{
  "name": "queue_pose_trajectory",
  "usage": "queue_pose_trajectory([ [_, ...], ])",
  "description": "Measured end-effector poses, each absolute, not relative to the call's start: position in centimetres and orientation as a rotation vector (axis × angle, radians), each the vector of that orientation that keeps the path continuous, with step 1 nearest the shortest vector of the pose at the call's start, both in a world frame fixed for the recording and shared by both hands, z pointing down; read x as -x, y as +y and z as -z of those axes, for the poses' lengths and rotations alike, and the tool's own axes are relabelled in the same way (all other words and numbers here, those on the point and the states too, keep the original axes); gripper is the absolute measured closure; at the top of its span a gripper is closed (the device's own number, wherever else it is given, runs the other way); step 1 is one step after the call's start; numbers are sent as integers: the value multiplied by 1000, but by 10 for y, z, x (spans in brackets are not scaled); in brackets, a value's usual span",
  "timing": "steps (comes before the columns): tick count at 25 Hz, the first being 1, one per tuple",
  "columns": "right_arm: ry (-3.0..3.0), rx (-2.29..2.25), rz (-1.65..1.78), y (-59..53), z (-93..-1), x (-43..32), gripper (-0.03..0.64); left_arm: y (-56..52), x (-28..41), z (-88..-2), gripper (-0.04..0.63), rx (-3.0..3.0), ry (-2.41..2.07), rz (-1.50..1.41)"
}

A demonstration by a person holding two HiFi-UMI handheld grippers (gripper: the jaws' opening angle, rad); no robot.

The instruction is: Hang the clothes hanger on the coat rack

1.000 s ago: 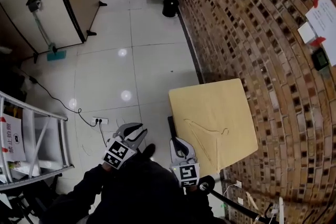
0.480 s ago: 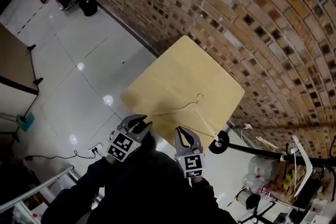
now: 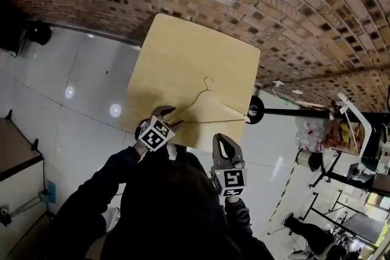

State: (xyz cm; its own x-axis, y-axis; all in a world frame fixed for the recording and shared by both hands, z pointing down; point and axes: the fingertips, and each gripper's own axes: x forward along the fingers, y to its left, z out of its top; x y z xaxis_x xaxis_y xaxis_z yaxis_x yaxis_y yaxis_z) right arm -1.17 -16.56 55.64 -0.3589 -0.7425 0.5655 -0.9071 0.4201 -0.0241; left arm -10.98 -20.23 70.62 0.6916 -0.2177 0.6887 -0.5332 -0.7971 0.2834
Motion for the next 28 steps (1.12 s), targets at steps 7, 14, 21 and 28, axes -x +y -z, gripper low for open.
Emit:
queue_pose_trajectory([
  [7, -1996, -1635, -547, -124, -552, -13, 595, -193, 80, -799, 325, -2393, -353, -1192],
  [14, -1853, -1790, -632, -80, -556, -21, 595, -191, 79, -846, 417, -2415, -326, -1414],
  [21, -1831, -1833, -660, -70, -564, -16, 595, -191, 78, -847, 471, -2428, -262, -1422],
  [28, -1824, -1851, -636, -72, -558, -13, 595, -204, 85, -827, 509, -2392, -265, -1322],
])
